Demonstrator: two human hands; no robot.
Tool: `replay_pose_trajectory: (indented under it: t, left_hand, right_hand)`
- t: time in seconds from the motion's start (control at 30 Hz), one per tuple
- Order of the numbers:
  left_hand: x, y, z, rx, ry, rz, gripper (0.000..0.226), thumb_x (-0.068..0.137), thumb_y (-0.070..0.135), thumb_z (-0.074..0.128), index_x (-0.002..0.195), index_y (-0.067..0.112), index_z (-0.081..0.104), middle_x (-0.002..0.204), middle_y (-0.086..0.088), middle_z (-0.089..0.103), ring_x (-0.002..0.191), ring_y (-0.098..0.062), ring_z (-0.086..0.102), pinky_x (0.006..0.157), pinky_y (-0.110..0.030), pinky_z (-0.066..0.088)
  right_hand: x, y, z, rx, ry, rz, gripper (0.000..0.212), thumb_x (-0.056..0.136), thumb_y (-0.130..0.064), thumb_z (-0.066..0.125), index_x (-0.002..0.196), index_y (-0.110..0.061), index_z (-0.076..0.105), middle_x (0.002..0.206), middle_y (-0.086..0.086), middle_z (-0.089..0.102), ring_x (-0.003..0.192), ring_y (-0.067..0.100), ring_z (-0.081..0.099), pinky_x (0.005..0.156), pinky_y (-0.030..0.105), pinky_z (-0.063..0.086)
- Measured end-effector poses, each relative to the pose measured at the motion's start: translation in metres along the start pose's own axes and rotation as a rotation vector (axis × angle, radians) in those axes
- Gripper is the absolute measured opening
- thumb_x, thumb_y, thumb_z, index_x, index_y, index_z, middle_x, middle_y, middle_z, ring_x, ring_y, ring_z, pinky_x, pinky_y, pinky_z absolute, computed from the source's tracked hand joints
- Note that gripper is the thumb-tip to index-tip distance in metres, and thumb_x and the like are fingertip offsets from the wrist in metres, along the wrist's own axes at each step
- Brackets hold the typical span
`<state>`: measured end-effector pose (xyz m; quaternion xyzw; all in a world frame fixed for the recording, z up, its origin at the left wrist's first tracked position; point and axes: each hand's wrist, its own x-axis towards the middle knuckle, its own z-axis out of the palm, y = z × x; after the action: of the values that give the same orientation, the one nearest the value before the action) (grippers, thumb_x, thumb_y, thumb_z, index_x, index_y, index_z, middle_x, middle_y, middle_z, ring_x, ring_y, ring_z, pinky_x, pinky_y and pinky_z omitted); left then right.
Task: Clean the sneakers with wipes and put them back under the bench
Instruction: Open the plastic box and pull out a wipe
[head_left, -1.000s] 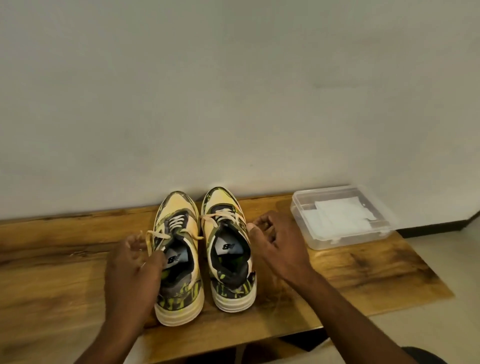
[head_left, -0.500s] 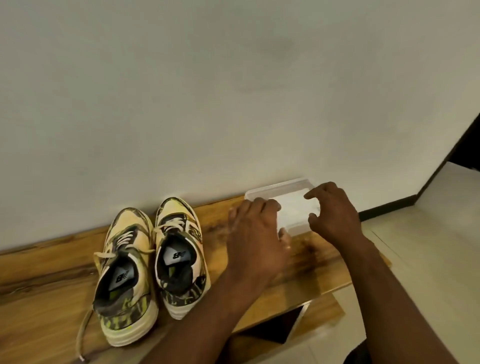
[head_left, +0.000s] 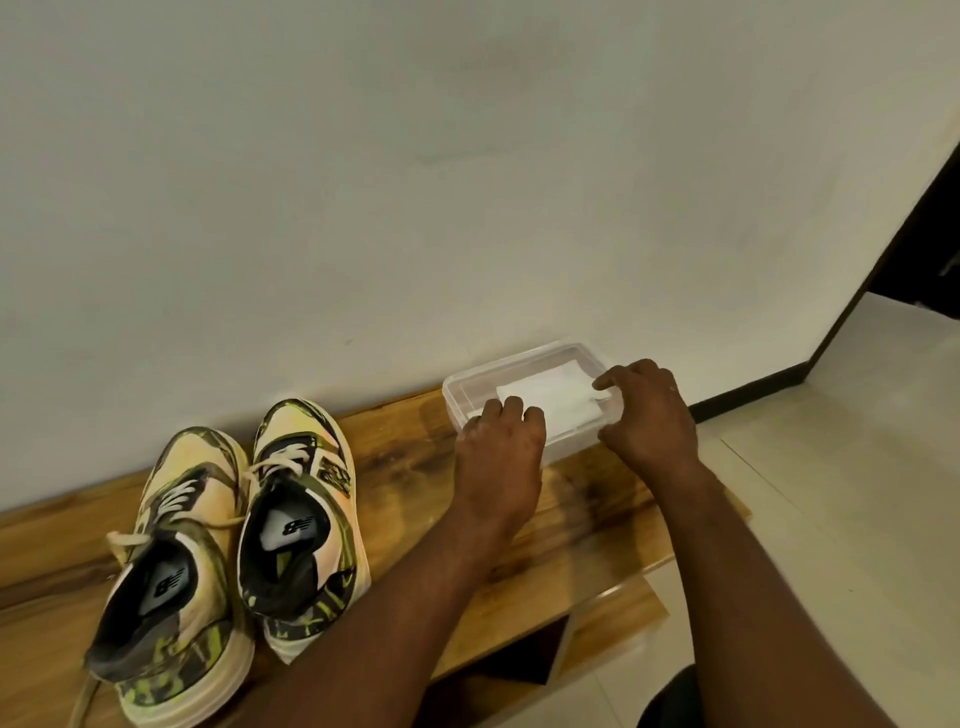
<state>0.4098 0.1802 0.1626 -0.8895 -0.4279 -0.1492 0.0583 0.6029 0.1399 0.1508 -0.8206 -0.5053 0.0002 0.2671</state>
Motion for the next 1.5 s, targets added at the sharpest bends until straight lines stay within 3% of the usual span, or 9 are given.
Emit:
replay_pose_trajectory:
  t: [0.17,0.3,0.5,0.93,1.07,1.17,1.37,1.43,1.5]
  left_hand:
    - [0.000,0.001,-0.002,0.075,-0.010,0.018,0.039,0.050,0.023,0.103,0.081,0.015,0.080,0.078,-0.005,0.073,0.068,-0.024,0.070,0.050,-0.036,0.058]
    - [-0.001,0.003,-0.001,0.097,-0.037,0.022,0.040,0.054,0.019,0.102,0.088,0.010,0.083,0.084,-0.010,0.078,0.071,-0.028,0.074,0.055,-0.043,0.062]
    - [-0.001,0.000,-0.005,0.087,0.001,0.105,0.039,0.044,0.016,0.106,0.074,0.008,0.082,0.064,-0.009,0.073,0.052,-0.026,0.071,0.048,-0.038,0.060]
    - [0.000,-0.003,-0.010,0.121,0.022,0.216,0.044,0.038,0.019,0.108,0.071,0.006,0.082,0.060,-0.010,0.071,0.048,-0.025,0.069,0.044,-0.037,0.058]
    - [-0.002,-0.009,-0.012,0.113,-0.039,0.212,0.024,0.071,0.023,0.096,0.088,0.012,0.083,0.079,-0.005,0.078,0.067,-0.022,0.076,0.062,-0.035,0.062]
    - [-0.002,-0.011,-0.012,0.119,-0.036,0.218,0.026,0.094,0.026,0.076,0.115,0.010,0.077,0.107,-0.008,0.078,0.093,-0.024,0.076,0.082,-0.038,0.061]
    - [-0.006,-0.021,-0.002,0.078,-0.042,0.186,0.050,0.093,0.023,0.075,0.139,0.011,0.063,0.132,-0.008,0.070,0.113,-0.026,0.071,0.090,-0.045,0.061]
    - [-0.008,-0.025,0.001,0.017,-0.023,0.164,0.053,0.092,0.021,0.075,0.143,0.012,0.060,0.138,-0.008,0.066,0.122,-0.027,0.067,0.092,-0.047,0.060]
    - [-0.011,-0.025,0.002,-0.082,0.019,0.106,0.063,0.090,0.022,0.076,0.148,0.015,0.054,0.148,-0.008,0.060,0.138,-0.029,0.056,0.106,-0.048,0.052]
  right_hand:
    - [0.004,-0.002,0.002,0.018,-0.001,0.047,0.063,0.069,0.003,0.087,0.122,-0.020,0.063,0.129,0.004,0.054,0.122,0.025,0.049,0.094,0.038,0.055]
    - [0.003,-0.011,0.002,-0.047,-0.004,0.052,0.062,0.068,0.001,0.088,0.123,-0.018,0.065,0.128,0.003,0.054,0.124,0.025,0.049,0.092,0.040,0.057]
    - [0.003,-0.014,0.004,0.002,-0.008,0.098,0.061,0.068,-0.003,0.092,0.123,-0.015,0.069,0.122,0.003,0.056,0.122,0.025,0.053,0.096,0.042,0.056]
    - [0.004,-0.021,0.006,0.087,-0.012,0.132,0.062,0.067,-0.003,0.093,0.122,-0.011,0.065,0.118,0.005,0.057,0.120,0.024,0.052,0.096,0.036,0.054]
    - [0.005,-0.023,0.006,0.107,0.014,0.164,0.057,0.073,-0.002,0.090,0.122,-0.012,0.064,0.120,0.007,0.058,0.117,0.024,0.057,0.098,0.038,0.054]
    - [0.004,-0.029,0.003,0.114,0.021,0.179,0.055,0.075,0.001,0.088,0.122,-0.012,0.064,0.121,0.009,0.058,0.117,0.026,0.059,0.100,0.039,0.054]
    - [0.006,-0.030,-0.005,0.002,-0.023,0.119,0.066,0.070,-0.005,0.090,0.130,-0.017,0.066,0.128,0.008,0.052,0.122,0.028,0.051,0.096,0.042,0.054]
    - [0.008,-0.027,-0.010,-0.046,-0.058,0.127,0.078,0.069,-0.017,0.091,0.140,-0.020,0.056,0.133,0.010,0.046,0.125,0.031,0.046,0.099,0.046,0.051]
    - [0.011,-0.028,-0.017,-0.050,-0.143,0.201,0.089,0.069,-0.026,0.091,0.144,-0.021,0.043,0.134,0.013,0.046,0.125,0.033,0.048,0.103,0.051,0.050]
